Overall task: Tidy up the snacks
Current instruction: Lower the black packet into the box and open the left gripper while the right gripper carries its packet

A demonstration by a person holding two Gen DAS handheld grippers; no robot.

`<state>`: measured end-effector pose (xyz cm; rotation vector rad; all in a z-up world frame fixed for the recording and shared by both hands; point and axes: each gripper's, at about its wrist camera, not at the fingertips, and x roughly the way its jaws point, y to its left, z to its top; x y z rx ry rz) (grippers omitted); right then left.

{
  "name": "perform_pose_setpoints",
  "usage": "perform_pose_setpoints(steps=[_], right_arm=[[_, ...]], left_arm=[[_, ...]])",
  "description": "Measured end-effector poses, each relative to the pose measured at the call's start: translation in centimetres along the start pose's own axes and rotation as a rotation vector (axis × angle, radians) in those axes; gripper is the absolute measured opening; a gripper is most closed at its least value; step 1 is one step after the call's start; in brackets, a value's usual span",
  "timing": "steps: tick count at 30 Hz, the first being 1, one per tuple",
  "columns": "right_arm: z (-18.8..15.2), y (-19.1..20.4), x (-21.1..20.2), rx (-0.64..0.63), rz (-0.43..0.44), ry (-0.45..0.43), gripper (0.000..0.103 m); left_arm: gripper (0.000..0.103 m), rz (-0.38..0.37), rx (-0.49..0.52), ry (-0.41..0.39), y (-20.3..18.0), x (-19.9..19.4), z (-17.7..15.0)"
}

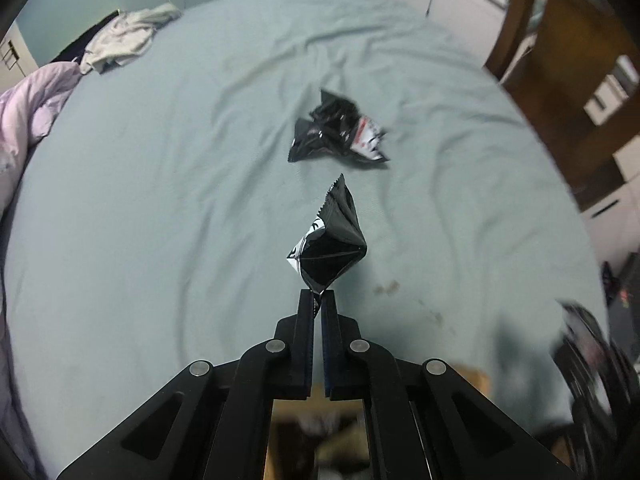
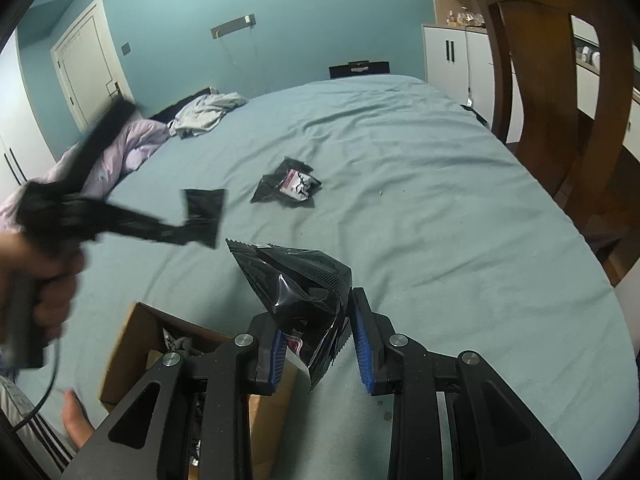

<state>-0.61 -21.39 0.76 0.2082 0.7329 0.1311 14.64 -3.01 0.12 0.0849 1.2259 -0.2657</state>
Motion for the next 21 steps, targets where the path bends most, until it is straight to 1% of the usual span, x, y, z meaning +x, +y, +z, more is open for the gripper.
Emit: perform_pose_setpoints(steps=[3, 6, 8, 9, 12, 14, 16, 17, 19, 21], right_arm=[[-0.2, 0.0, -0.7, 0.006, -0.007, -0.01, 0.027], [-0.5, 0.5, -1.6, -0.013, -0.03, -0.021, 0.027], [-0.7, 0.9, -2.6, -0.026, -0.027, -0.033, 0.027], [-0.9, 1.1, -3.1, -0.032, -0.021, -0.041, 0.027], [-1.7, 1.2, -4.7, -0.014, 0.015, -0.048, 0.027], [-2.5, 1.2, -5.6, 0.0, 0.041, -0.04, 0.027], [-2.9, 1.5, -6.1, -0.014, 0.047, -0.044, 0.027], [-3.0, 1.8, -6.3, -0.031, 0.045, -0.048, 0.027], [-3.0, 2.5, -6.2, -0.062, 0.035, -0.051, 0.027], [-3.0, 2.8, -5.5, -0.074, 0.024, -0.029, 0.027]], left_arm=[[0.003, -0.018, 0.027, -0.044, -0.1, -3.6, -2.3], [0.003, -0.035, 0.078, -0.087, -0.6, -6.9, -5.7], [0.003, -0.046, 0.104, -0.11, -0.6, -7.7, -6.8], [0.003, -0.059, 0.121, -0.119, -0.4, -8.4, -8.1], [0.003, -0.097, 0.156, -0.123, -0.7, -8.4, -10.7], [0.003, -0.1, 0.186, -0.127, -1.1, -7.7, -12.1], [0.003, -0.101, 0.209, -0.133, -1.3, -6.7, -13.7], [0.003, -0.096, 0.194, -0.131, -1.2, -5.9, -14.2], [0.0, -0.061, 0.169, -0.103, -1.1, -4.8, -14.5], [0.0, -0.041, 0.17, -0.104, -1.3, -4.6, -14.7]])
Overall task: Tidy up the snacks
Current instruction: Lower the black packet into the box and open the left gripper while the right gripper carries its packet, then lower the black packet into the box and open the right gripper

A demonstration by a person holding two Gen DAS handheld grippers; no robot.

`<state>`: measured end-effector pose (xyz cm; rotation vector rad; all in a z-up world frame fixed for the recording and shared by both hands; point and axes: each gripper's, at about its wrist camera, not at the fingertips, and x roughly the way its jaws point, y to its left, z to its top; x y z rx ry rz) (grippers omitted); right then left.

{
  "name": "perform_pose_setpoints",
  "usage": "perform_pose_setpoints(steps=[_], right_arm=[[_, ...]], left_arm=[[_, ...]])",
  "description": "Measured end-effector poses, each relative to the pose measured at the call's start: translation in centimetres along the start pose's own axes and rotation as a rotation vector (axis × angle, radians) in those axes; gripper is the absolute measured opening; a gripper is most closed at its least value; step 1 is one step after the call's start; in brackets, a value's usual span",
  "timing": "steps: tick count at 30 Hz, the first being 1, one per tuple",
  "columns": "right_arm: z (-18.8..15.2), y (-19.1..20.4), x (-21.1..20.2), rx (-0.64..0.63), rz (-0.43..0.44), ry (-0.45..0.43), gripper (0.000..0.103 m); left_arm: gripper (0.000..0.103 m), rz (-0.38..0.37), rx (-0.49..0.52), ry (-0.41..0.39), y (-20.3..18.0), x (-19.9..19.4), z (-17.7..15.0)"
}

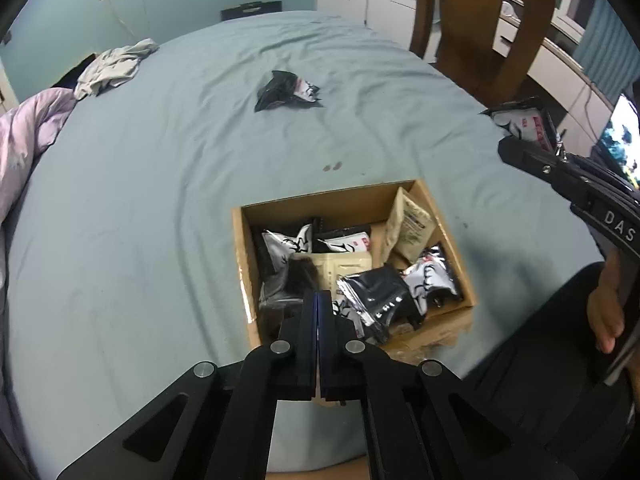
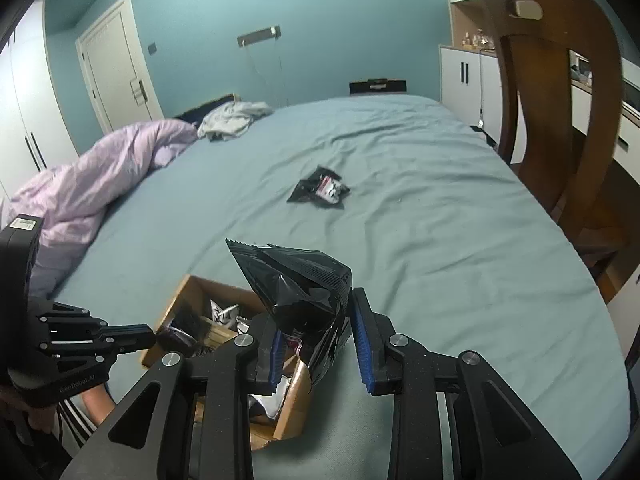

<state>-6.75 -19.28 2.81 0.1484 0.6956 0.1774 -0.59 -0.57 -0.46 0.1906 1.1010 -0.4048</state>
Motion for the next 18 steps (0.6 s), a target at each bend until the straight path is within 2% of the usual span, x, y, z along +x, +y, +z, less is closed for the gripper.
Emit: perform_pose_setpoints(steps=[5, 7, 8, 9, 10, 11, 13, 18], right_arm=[[0.6, 1.4, 2.3, -0.047, -0.029, 0.063, 0.027], [0.9, 1.8, 2.6, -0.061, -0.029, 0.071, 0.027], [1.0, 2.0, 2.5, -0.067, -0.026, 0.068, 0.027], [1.0, 2.1, 2.5, -0.072, -0.022, 0.066, 0.027], [1.0, 2.1, 2.4, -0.076, -0.016, 0.065, 0.027], [0.9, 2.1, 2.4, -0.08, -0.013, 0.067, 0.027], [0.7, 2.3, 2.5, -0.09, -0.007, 0.074, 0.027], [0.2, 3.7, 3.1, -0.159, 0.043, 0.097, 0.027]], left_arm=[[0.005, 0.04, 0.085, -0.014, -1.2, 0.0, -0.5], [0.013, 0.047, 0.09, -0.025, -1.2, -0.3, -0.5], [0.031, 0.05, 0.078, -0.038, -0.9, -0.6, -0.3], [0.056, 0.056, 0.058, -0.053, -0.6, -0.9, -0.2], [0.065, 0.063, 0.029, -0.076, -0.1, -1.4, 0.0], [0.069, 0.069, 0.003, -0.105, 0.4, -1.9, 0.1], [0.07, 0.102, -0.032, -0.142, 1.4, -2.6, 0.3], [0.074, 0.196, -0.038, -0.133, 2.3, -2.5, 0.3]])
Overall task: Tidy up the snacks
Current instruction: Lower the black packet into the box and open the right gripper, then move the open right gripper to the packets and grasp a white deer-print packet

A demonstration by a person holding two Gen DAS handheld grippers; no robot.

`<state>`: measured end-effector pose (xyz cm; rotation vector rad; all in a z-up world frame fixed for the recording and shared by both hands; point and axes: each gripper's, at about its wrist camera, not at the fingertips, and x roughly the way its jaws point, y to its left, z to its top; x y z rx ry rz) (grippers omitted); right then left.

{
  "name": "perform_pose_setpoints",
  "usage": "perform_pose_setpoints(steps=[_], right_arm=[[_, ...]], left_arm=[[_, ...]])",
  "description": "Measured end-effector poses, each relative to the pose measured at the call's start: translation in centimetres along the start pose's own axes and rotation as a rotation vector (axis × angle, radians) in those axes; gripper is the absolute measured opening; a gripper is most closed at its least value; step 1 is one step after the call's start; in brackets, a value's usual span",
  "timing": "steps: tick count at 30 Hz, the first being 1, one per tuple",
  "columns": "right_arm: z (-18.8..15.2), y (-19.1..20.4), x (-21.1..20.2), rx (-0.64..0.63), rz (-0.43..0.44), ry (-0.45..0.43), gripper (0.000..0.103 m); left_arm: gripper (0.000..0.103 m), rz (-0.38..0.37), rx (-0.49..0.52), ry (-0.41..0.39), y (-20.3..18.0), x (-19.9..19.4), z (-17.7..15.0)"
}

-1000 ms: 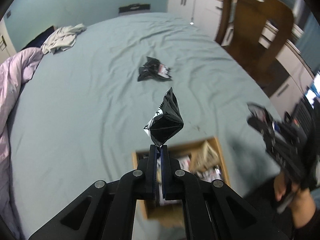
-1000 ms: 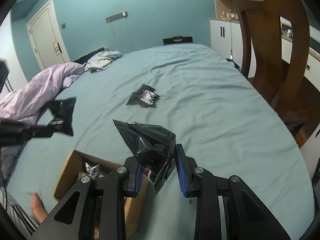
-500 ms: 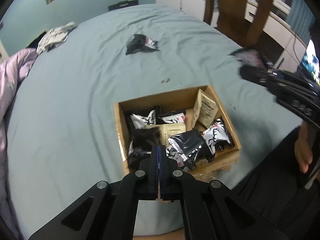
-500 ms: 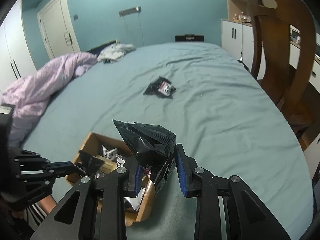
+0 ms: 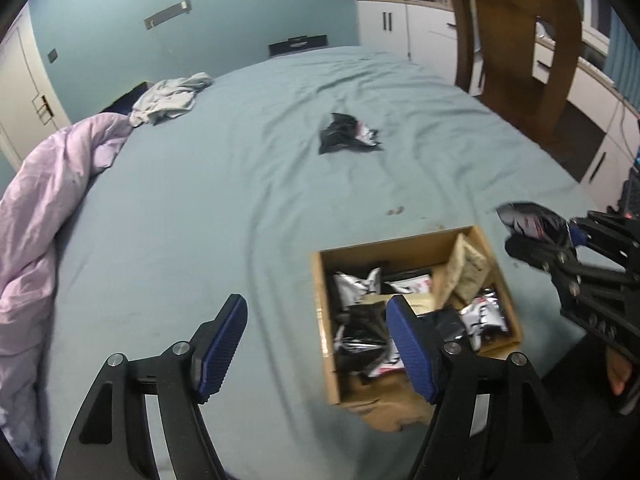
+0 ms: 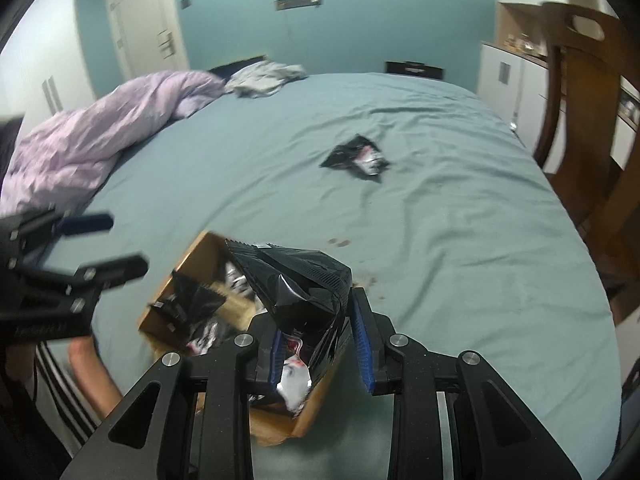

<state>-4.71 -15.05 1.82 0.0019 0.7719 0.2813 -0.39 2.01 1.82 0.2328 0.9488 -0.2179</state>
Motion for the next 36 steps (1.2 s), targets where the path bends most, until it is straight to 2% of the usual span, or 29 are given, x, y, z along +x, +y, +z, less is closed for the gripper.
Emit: perform_pose_setpoints(steps=[6, 9, 14, 16, 19, 20, 22, 25, 27, 29, 33, 36], right_arm=[[-0.2, 1.3, 1.5, -0.077, 0.061, 0.081, 0.028], [-0.2, 1.7, 2.0, -0.104, 0.05, 0.106, 0.028], [-0.3, 1.9, 3.5, -0.066, 0.078, 0.203, 0.032], [-0.2, 1.6, 3.7, -0.024, 0.125, 0.224, 0.041], [0.5, 1.1, 2.6, 0.004, 0.148, 0.167, 0.056], [0.5, 0.9, 2.2, 0.009, 0.136, 0.142, 0.066], [0.8, 0.5, 1.2, 0.022, 0.091, 0.087, 0.076], [1.3, -0.4, -0.1, 0.047, 0.014, 0.011, 0.08], [1.5, -1.0, -0.5, 0.069, -0.029, -0.004, 0.081], [1.9, -1.8, -0.9, 0.099, -0.089, 0.009, 0.081], [2.4, -3.7, -1.3, 0.135, -0.251, 0.108, 0.081], [2.3, -4.0, -2.2, 0.123, -0.275, 0.108, 0.081]], left_arm=[[0.075, 0.014, -0.015, 0.017, 0.5, 0.3, 0.1], [0.075, 0.017, -0.011, 0.019, 0.3, 0.3, 0.0], [0.075, 0.026, 0.009, 0.024, 0.0, 0.5, -0.1], [0.075, 0.022, 0.006, 0.029, 0.0, 0.5, -0.1], [0.075, 0.019, -0.008, 0.033, 0.3, 0.6, -0.1], [0.075, 0.019, -0.013, 0.034, 0.4, 0.6, -0.1], [0.075, 0.018, -0.017, 0.037, 0.5, 0.7, -0.1], [0.075, 0.023, -0.013, 0.037, 0.3, 0.7, -0.1], [0.076, 0.026, -0.008, 0.034, 0.2, 0.7, 0.0], [0.077, 0.027, -0.005, 0.028, 0.2, 0.6, -0.1], [0.079, 0.023, 0.0, 0.02, 0.2, 0.3, -0.1], [0.08, 0.02, 0.006, 0.015, 0.0, 0.2, 0.1]])
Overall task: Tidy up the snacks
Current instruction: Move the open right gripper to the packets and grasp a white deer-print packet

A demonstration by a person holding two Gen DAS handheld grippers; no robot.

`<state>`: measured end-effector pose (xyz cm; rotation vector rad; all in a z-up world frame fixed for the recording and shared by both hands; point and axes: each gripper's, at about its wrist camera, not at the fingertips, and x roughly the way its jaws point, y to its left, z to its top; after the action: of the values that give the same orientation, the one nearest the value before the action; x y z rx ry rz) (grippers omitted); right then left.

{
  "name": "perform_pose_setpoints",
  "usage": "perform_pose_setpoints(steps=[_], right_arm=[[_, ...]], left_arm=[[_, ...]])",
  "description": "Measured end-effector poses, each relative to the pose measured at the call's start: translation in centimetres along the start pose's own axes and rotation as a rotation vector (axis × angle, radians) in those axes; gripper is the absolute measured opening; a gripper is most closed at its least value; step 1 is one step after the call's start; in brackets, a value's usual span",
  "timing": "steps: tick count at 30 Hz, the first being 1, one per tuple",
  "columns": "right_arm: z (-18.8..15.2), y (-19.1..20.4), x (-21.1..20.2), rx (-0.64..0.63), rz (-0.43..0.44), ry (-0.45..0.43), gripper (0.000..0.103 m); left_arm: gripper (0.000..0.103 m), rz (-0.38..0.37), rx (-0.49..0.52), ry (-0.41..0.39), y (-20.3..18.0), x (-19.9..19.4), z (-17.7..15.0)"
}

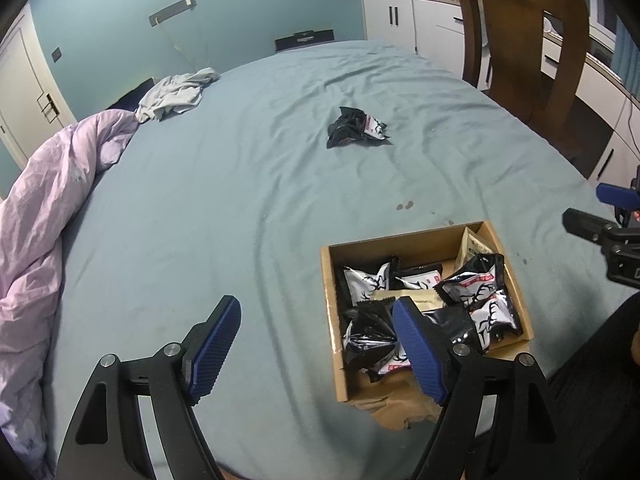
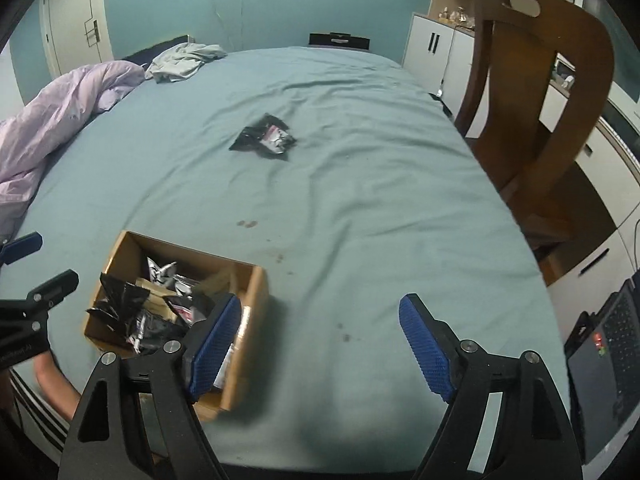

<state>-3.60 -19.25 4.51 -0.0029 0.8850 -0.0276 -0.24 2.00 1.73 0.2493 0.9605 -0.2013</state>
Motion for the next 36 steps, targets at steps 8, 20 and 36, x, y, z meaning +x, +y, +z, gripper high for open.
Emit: perform_pose_setpoints(steps=[8, 20, 36], right_arm=[[-0.1, -2.1, 0.3, 0.075, 0.051, -0.029, 0.081], [2.2, -4.4, 4.3, 0.218, 0.016, -0.063, 0.081], [11.4, -4.8, 16.7, 0.2, 0.201, 0.024, 0.081]], left_arm=[[0.081, -0.017, 0.008, -0.004, -0.4, -0.3, 0.3], [0.084, -0.03, 0.045, 0.016, -1.3, 0.9, 1.3], [0.084, -0.188, -0.037, 0.104, -0.5, 2.7, 1.7]])
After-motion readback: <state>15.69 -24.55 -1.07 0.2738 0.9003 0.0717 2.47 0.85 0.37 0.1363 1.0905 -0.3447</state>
